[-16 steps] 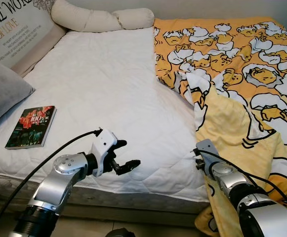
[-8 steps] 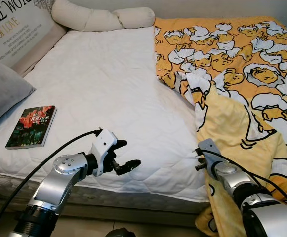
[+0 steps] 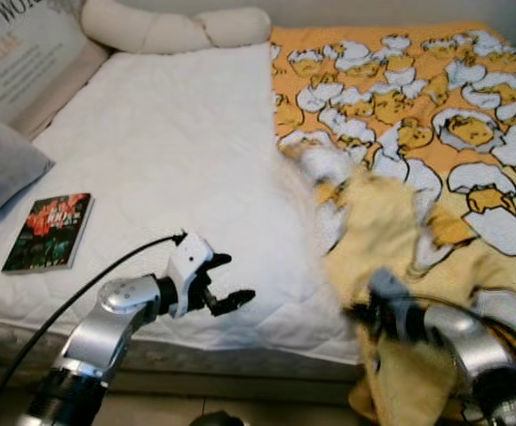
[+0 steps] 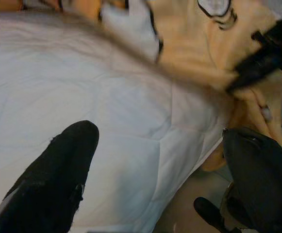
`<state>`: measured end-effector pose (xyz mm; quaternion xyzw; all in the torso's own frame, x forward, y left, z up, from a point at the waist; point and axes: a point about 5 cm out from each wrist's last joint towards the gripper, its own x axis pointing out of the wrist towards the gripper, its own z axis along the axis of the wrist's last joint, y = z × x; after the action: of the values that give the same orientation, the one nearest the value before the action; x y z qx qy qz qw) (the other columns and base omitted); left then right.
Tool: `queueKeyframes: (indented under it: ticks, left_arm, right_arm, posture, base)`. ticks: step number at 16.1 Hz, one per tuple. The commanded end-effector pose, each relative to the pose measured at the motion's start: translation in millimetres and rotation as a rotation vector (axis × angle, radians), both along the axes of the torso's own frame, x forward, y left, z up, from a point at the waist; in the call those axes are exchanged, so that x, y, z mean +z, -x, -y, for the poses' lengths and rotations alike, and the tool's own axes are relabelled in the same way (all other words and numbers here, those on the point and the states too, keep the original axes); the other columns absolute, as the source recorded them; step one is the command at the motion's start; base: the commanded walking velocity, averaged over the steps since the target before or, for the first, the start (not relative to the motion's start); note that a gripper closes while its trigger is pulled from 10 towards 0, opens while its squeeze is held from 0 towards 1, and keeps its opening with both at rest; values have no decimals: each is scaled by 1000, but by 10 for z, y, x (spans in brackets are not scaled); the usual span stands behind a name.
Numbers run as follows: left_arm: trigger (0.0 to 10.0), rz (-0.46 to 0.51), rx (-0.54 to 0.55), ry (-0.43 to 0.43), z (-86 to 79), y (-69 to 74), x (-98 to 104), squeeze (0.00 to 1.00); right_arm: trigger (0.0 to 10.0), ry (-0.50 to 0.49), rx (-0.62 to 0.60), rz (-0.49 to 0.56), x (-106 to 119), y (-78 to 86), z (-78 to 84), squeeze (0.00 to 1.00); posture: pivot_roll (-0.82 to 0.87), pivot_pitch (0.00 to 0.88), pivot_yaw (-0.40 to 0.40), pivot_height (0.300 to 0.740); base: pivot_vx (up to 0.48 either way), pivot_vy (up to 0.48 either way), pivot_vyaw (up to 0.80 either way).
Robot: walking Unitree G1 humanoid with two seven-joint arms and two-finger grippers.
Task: Clean up the room
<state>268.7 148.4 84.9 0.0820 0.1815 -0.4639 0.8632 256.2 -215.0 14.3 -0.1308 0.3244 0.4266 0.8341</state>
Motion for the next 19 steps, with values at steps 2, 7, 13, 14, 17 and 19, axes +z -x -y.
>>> queueKeyframes:
  ticks: [2, 7, 13, 14, 17, 19]
  left_arm:
    - [10000, -4, -13, -11, 8, 15, 7, 16]
    - [10000, -9, -5, -13, -8, 37, -2, 16]
    - [10000, -12, 16, -13, -37, 56, -6, 16]
    - [10000, -12, 16, -13, -37, 54, -5, 16]
    - [10000, -7, 12, -17, -30, 29, 4, 12]
    - [10000, -4, 8, -20, -24, 22, 9, 12]
  right_arm:
    - [0, 3, -17, 58, 51, -85, -39, 0]
    - [0, -324, 361, -128, 305, 368, -441, 0]
    - [4706, -235, 414, -282, -82, 671, -278, 0]
    - [10000, -221, 398, -278, -120, 686, -267, 0]
    - [10000, -213, 254, -325, -417, 760, -241, 1000]
    - [10000, -198, 205, -348, -584, 809, -294, 1000]
  posture:
    - [-81, 0, 121, 740]
    - [-66, 0, 107, 740]
    - [-51, 0, 92, 740]
    - [-53, 0, 94, 740]
    - [-59, 0, 105, 740]
    - [-61, 0, 111, 740]
  base:
    - [0, 0, 0]
    - [0, 0, 0]
    - [0, 0, 0]
    - [0, 0, 0]
    - [0, 0, 0]
    - [0, 0, 0]
